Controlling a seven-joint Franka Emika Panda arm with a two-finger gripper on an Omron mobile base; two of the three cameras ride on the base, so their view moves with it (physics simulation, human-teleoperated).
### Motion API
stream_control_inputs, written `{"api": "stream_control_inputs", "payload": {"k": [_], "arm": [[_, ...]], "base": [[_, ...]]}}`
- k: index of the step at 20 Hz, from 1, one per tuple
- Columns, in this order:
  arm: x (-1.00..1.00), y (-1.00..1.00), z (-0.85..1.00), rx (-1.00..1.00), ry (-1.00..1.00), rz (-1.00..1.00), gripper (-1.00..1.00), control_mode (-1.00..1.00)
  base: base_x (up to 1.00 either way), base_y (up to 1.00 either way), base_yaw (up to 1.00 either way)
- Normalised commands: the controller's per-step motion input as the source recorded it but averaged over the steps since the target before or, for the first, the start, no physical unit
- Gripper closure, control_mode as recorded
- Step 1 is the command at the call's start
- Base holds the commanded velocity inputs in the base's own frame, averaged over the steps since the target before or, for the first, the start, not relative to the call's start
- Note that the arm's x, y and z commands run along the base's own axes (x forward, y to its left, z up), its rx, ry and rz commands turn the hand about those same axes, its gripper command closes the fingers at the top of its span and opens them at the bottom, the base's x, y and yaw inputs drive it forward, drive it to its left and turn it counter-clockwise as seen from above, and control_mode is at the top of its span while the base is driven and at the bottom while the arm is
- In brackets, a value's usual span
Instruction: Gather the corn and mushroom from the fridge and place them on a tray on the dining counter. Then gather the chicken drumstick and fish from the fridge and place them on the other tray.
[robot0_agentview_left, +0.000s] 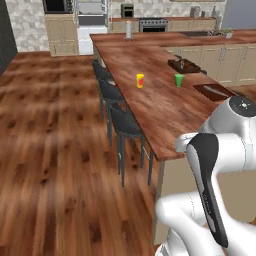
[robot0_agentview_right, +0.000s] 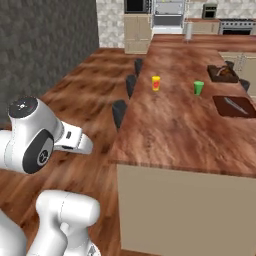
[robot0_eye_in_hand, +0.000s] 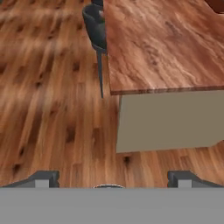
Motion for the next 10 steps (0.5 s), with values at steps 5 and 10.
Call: {"api": "stream_control_inputs", "payload": {"k": [5, 10], "arm": [[0.00, 0.00, 0.00, 0.00, 0.00, 0.00, -1.00, 1.00], [0.00, 0.00, 0.00, 0.00, 0.00, 0.00, -1.00, 1.00]], "base": [[0.05, 1.00, -0.07], [0.77, 1.00, -0.14]]}}
